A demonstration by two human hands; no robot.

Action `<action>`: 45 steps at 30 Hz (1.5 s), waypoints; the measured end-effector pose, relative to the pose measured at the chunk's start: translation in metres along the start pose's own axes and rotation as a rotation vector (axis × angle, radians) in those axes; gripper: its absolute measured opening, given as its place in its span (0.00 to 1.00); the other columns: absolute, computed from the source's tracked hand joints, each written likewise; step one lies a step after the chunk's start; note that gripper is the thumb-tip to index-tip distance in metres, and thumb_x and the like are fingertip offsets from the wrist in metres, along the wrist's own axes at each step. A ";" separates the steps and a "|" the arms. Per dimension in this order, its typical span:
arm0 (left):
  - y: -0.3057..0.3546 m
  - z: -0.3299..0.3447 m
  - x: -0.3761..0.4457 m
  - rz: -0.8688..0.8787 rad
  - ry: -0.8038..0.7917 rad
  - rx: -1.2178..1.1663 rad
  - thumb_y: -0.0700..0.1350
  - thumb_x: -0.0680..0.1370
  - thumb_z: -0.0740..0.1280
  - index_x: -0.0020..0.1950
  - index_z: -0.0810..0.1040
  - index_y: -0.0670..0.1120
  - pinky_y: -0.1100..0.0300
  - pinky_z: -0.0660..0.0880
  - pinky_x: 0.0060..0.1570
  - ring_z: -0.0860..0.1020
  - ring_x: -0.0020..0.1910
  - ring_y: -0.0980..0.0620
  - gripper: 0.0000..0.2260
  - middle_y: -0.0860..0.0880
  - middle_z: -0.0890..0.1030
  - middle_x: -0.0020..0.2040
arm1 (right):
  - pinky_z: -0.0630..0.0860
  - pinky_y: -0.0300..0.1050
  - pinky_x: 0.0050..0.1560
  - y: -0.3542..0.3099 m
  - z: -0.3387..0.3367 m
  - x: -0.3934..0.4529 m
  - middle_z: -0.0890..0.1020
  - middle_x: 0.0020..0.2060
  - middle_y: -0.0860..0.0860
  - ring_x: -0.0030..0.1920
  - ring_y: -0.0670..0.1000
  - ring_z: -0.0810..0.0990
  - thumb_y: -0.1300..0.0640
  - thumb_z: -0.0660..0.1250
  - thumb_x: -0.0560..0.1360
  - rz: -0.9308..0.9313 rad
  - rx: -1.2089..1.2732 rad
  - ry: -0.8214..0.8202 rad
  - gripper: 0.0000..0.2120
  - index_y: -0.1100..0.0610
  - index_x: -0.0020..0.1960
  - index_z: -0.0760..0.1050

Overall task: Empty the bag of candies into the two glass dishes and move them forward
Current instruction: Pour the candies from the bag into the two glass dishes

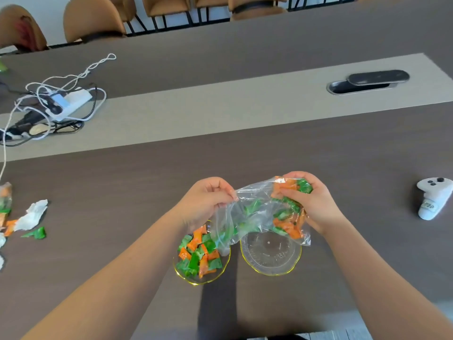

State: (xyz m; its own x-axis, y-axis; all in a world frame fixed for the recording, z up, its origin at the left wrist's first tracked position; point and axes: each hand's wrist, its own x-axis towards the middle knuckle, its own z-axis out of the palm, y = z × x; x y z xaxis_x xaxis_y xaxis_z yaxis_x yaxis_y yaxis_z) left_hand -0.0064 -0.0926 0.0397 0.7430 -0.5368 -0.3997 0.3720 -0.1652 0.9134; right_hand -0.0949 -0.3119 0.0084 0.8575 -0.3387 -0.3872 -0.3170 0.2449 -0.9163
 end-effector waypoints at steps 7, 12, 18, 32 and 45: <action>0.002 0.040 0.023 -0.001 -0.069 -0.009 0.27 0.71 0.64 0.36 0.76 0.42 0.71 0.72 0.33 0.78 0.31 0.60 0.11 0.49 0.81 0.33 | 0.81 0.54 0.48 -0.010 -0.047 0.002 0.83 0.46 0.54 0.46 0.55 0.83 0.67 0.75 0.66 -0.024 0.008 0.080 0.16 0.51 0.49 0.80; -0.019 0.054 0.033 -0.071 -0.090 -0.013 0.26 0.72 0.63 0.37 0.75 0.41 0.69 0.72 0.36 0.78 0.31 0.58 0.11 0.50 0.81 0.32 | 0.81 0.51 0.51 -0.019 -0.067 0.000 0.83 0.47 0.50 0.48 0.52 0.83 0.66 0.75 0.66 -0.105 -0.164 0.097 0.15 0.49 0.47 0.80; -0.056 0.046 0.030 -0.186 -0.055 0.109 0.31 0.67 0.67 0.35 0.77 0.45 0.60 0.70 0.42 0.74 0.35 0.53 0.09 0.51 0.81 0.33 | 0.75 0.28 0.47 -0.018 -0.059 0.000 0.80 0.49 0.45 0.46 0.37 0.79 0.63 0.76 0.66 -0.234 -0.513 0.006 0.15 0.50 0.49 0.79; -0.006 0.055 0.031 -0.157 -0.220 0.110 0.52 0.78 0.62 0.61 0.76 0.54 0.74 0.70 0.57 0.77 0.56 0.68 0.13 0.59 0.81 0.57 | 0.61 0.21 0.58 -0.019 -0.015 0.006 0.75 0.54 0.46 0.58 0.35 0.68 0.62 0.72 0.70 -0.455 -0.866 -0.509 0.28 0.46 0.66 0.69; -0.012 0.081 0.038 -0.138 -0.017 -0.091 0.37 0.73 0.69 0.42 0.81 0.46 0.52 0.75 0.59 0.79 0.47 0.47 0.04 0.47 0.82 0.41 | 0.57 0.19 0.59 -0.018 -0.031 0.006 0.70 0.69 0.45 0.66 0.41 0.67 0.64 0.73 0.68 -0.297 -0.976 -0.418 0.41 0.47 0.75 0.58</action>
State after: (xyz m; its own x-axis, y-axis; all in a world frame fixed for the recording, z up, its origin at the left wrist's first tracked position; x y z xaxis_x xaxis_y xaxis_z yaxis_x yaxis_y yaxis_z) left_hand -0.0277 -0.1775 0.0198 0.6722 -0.5278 -0.5192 0.5196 -0.1632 0.8387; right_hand -0.0960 -0.3464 0.0194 0.9637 0.1138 -0.2416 -0.1016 -0.6804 -0.7258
